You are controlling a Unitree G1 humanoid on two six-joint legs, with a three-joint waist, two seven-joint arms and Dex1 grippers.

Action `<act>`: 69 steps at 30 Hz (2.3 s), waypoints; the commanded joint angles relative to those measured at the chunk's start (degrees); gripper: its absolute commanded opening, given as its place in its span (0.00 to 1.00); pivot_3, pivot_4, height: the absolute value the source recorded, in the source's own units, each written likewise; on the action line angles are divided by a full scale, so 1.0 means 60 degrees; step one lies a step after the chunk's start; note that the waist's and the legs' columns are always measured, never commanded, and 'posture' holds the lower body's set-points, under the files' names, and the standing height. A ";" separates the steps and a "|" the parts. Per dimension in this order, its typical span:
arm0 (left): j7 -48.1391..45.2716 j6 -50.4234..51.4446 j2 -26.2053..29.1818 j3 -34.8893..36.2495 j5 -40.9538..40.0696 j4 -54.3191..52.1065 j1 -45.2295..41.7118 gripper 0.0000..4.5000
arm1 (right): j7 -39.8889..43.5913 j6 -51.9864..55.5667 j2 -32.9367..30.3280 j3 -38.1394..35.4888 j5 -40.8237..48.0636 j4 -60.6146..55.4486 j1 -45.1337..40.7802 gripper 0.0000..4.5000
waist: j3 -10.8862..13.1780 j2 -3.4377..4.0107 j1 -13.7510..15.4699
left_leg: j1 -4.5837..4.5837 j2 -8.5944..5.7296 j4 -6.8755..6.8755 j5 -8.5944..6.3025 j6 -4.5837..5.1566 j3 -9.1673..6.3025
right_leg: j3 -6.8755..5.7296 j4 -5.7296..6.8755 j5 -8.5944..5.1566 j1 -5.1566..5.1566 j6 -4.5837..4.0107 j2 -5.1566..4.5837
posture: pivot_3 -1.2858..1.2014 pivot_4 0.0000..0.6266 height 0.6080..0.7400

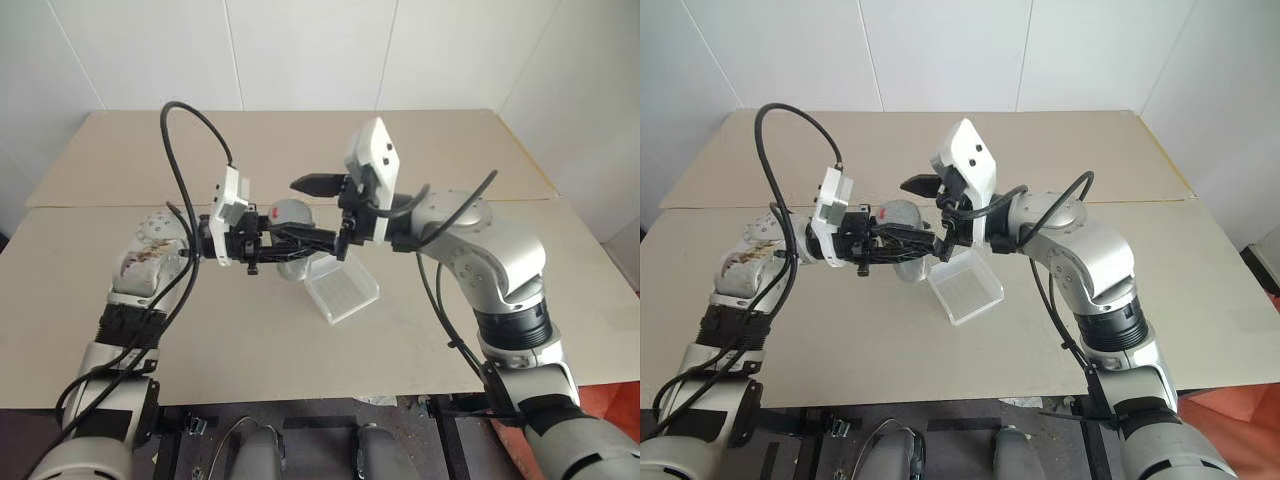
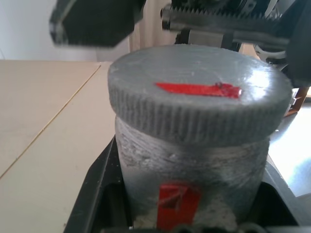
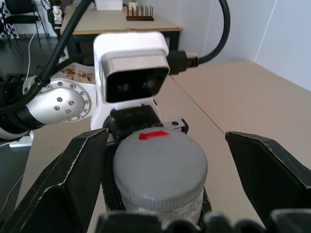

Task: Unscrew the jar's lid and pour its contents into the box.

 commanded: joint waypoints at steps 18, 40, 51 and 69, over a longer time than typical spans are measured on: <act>-0.1168 -0.0289 0.0087 0.0034 -0.0342 -0.0192 -0.0061 0.43 | 0.3279 -0.1706 0.0072 -0.0309 0.0618 0.1057 -0.0497 0.61 | 0.0001 0.0001 0.0002 | 0.0000 -0.0001 0.0002 0.0000 0.0000 -0.0003 | -0.0002 -0.0003 0.0000 0.0001 0.0001 0.0000 | 0.52 0.24 1.00; -0.2102 0.0211 0.0754 0.0059 -0.1215 -0.0692 0.0041 0.43 | 0.6377 -0.4851 -0.0278 0.0148 0.0914 0.4633 -0.1440 0.99 | 0.0009 0.0012 -0.0025 | -0.0007 0.0029 0.0004 0.0000 0.0000 -0.0022 | -0.0018 0.0019 0.0001 0.0001 -0.0001 0.0028 | 0.52 0.24 1.00; -0.0698 -0.0442 0.0367 0.0485 -0.0397 -0.0409 0.0485 0.43 | 0.0853 -0.1058 0.0068 0.0003 0.0529 0.0050 -0.0069 0.99 | 0.0012 0.0015 -0.0026 | 0.0000 0.0029 0.0005 0.0001 -0.0001 -0.0018 | -0.0008 0.0013 0.0001 -0.0010 -0.0002 0.0035 | 0.52 0.24 1.00; -0.0981 -0.0294 0.0613 0.0616 -0.0467 -0.0647 0.0726 0.43 | 0.0262 -0.1246 0.0205 -0.0136 -0.0756 0.0849 0.0017 0.99 | 0.0012 0.0015 0.0005 | -0.0010 0.0027 0.0004 0.0000 0.0000 -0.0017 | -0.0012 0.0007 0.0002 -0.0007 -0.0002 0.0031 | 0.52 0.24 1.00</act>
